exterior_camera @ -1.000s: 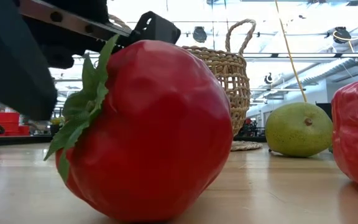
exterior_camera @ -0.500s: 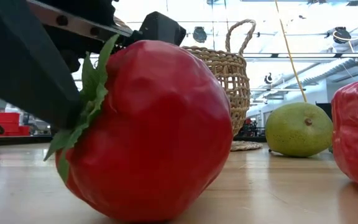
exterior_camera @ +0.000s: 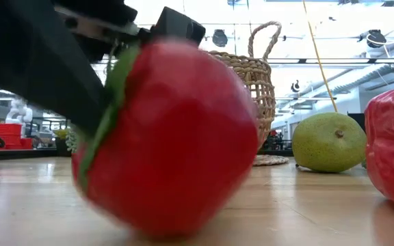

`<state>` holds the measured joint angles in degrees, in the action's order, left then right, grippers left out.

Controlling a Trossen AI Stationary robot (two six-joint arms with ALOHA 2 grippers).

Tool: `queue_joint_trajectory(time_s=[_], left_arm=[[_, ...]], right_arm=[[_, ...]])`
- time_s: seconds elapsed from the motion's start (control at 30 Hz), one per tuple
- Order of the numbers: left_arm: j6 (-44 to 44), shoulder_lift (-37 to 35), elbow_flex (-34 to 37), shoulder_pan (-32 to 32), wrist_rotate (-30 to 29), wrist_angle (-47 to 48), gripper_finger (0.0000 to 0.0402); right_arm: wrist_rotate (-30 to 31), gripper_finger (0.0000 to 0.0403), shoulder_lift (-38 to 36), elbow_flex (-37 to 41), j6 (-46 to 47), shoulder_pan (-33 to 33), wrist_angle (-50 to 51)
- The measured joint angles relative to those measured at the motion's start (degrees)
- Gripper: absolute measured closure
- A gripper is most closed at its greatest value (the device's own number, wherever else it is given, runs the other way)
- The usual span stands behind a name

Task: Build produce basket
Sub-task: Put the red tomato into the basket

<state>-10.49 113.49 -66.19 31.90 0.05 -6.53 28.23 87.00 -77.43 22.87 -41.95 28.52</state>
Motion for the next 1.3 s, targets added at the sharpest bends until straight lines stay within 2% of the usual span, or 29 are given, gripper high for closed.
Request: queue_joint_trajectory(time_s=[0.13, 0.33, 0.7, 1.03, 1.2, 1.3], left_arm=[[0.0, -2.6, 0.0, 0.0, -0.1, 0.8, 0.0128], [-0.5, -8.0, 0.0, -0.3, -0.6, 4.0, 0.0138], [-5.8, -21.5, 0.0, -1.4, -11.5, 15.4, 0.0132], [-16.0, -31.5, 0.0, -2.7, -22.3, 19.6, 0.0136], [-25.4, -33.6, 0.0, -2.6, -28.0, 19.7, 0.0138], [-32.0, -34.2, 0.0, -2.8, -29.3, 19.6, 0.0136]], right_arm=[[0.0, 0.0202, 0.0, 0.0, -0.1, 0.0, 0.0], [0.0, 0.0202, 0.0, 0.0, -0.1, 0.0, 0.1], [0.1, 0.0202, 0.0, 0.0, -0.7, 0.0, 0.0], [0.2, 0.0202, 0.0, 0.0, -1.3, 0.0, 0.0], [0.2, 0.0202, 0.0, 0.0, -2.1, 0.0, 0.2], [0.2, 0.0202, 0.0, 0.0, -2.9, 0.0, 0.1]])
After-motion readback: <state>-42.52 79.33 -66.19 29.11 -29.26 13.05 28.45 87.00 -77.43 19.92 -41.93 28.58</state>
